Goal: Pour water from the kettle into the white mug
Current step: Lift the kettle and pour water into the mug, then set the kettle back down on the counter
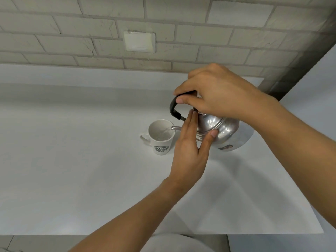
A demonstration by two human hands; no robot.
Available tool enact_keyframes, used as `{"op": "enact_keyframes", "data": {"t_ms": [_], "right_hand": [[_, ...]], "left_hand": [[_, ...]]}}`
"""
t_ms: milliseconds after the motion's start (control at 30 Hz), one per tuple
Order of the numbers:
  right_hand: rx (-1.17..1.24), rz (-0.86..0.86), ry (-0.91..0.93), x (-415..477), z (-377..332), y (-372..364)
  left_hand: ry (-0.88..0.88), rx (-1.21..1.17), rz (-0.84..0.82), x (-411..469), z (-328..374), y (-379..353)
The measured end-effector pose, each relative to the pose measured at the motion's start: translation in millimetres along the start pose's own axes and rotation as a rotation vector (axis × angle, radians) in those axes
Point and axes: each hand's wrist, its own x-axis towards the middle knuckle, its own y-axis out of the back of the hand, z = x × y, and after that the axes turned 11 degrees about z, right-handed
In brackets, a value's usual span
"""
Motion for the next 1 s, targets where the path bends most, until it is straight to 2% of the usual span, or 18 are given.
{"op": "enact_keyframes", "data": {"t_ms": [100,233,333,467,567,700,867,1000], "right_hand": [[0.061,0.057,-0.057,-13.5,11.0,-2.2],[0.130,0.153,-0.129,-34.7,25.2,-7.5],[0.197,0.280,-0.198,-53.6,34.9,-11.1],[0.296,0.464,-0.282,-75.3,51.7,-16.9],[0.359,0.555,-0.338,-84.9,65.3,-22.4],[0.385,0.589,-0.381,-86.8,85.3,-37.1],[0.542,0.608,-0.528,-70.2,120.5,-68.9],[0.572,0.565,-0.651,-52.2,155.6,-102.2]], "left_hand": [[0.006,0.061,-0.052,0.6,-1.4,-0.4],[-0.068,0.175,-0.067,-1.4,-6.9,1.0],[-0.130,0.128,0.015,-2.2,-10.2,6.5],[-0.119,0.074,0.188,14.8,-3.5,11.4],[-0.133,0.174,0.145,44.2,7.1,10.4],[-0.195,0.313,-0.039,83.0,10.5,-0.3],[-0.224,0.395,0.003,127.1,-4.1,-17.9],[-0.175,0.430,0.031,170.2,-22.6,-31.2]]}}
